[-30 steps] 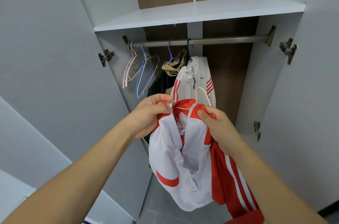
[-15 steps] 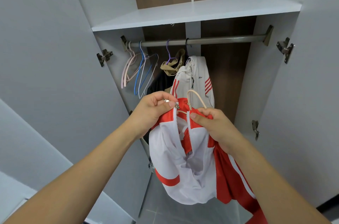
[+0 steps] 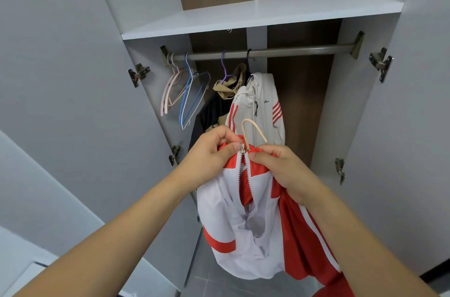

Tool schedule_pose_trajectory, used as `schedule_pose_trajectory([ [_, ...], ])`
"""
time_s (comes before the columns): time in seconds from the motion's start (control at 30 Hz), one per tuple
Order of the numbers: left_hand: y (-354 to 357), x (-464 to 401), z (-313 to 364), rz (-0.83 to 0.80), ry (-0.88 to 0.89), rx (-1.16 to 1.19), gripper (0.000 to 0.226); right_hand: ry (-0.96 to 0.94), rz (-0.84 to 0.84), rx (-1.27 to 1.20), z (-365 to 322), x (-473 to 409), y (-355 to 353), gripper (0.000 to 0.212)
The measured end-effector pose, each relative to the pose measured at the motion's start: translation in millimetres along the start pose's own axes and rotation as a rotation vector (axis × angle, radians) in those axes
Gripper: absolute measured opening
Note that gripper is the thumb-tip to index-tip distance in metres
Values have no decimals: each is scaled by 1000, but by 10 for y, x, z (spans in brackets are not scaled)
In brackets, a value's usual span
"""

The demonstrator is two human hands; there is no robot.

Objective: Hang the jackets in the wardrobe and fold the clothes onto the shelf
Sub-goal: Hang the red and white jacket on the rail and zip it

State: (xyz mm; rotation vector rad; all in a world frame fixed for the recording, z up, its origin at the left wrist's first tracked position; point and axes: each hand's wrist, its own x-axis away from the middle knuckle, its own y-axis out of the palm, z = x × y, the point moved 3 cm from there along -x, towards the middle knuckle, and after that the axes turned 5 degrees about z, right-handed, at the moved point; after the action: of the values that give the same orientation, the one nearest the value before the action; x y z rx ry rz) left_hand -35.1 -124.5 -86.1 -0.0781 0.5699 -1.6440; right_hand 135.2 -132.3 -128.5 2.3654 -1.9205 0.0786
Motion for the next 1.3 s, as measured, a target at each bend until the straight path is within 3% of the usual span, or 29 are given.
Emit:
schedule_pose_trajectory([
  [0.3,2,-16,-33,6,-30,-17,7,5,10,7,-10,-4,13,16],
  [0.6,15,-9,-58,-93,12,-82,12,39,54,15,-19,-24,-4,18],
  [0.77,-11,-42,-73,-4,5,-40,8,41,41,31,-38,-31,0,16],
  [0.93,17,-32,-82,-64,14,-37,10,39,33,28,-27,-44,-3,15],
  [1.3,56,-91,-106,-34,22,-41,12,35,24,-5,-3,-52,-7,16],
])
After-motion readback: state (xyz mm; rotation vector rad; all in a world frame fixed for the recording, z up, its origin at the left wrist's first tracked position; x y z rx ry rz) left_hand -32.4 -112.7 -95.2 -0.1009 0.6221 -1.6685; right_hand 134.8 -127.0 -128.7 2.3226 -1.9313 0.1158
